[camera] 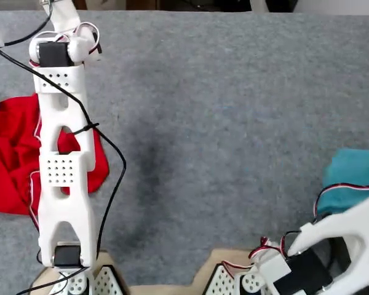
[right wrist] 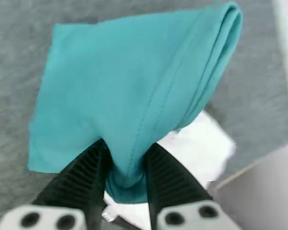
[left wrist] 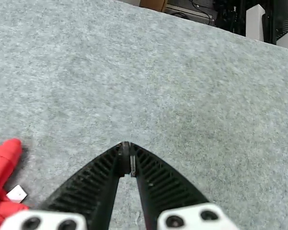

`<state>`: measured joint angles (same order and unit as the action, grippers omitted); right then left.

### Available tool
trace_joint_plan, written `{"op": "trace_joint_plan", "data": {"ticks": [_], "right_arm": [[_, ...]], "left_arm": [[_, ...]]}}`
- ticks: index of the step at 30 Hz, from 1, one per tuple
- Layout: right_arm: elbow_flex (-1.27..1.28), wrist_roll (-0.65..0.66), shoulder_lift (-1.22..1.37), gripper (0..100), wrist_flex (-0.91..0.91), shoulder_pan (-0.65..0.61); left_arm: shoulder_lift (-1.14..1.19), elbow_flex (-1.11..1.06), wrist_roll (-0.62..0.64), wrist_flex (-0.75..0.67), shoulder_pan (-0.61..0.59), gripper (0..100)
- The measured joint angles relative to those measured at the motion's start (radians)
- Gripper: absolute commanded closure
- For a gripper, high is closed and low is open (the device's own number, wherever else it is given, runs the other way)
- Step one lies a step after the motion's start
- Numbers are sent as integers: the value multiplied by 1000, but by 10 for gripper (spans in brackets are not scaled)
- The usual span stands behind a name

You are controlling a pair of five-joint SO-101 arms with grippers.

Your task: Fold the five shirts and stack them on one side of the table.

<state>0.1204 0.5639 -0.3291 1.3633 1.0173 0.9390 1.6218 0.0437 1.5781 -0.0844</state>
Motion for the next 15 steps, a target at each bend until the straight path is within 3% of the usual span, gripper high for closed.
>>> {"op": "trace_joint_plan", "data": {"ticks": [15], "right_arm": [[89,253,0,994,-51,281]], "left_arm": [[0,0,0,-46,15,982]]}}
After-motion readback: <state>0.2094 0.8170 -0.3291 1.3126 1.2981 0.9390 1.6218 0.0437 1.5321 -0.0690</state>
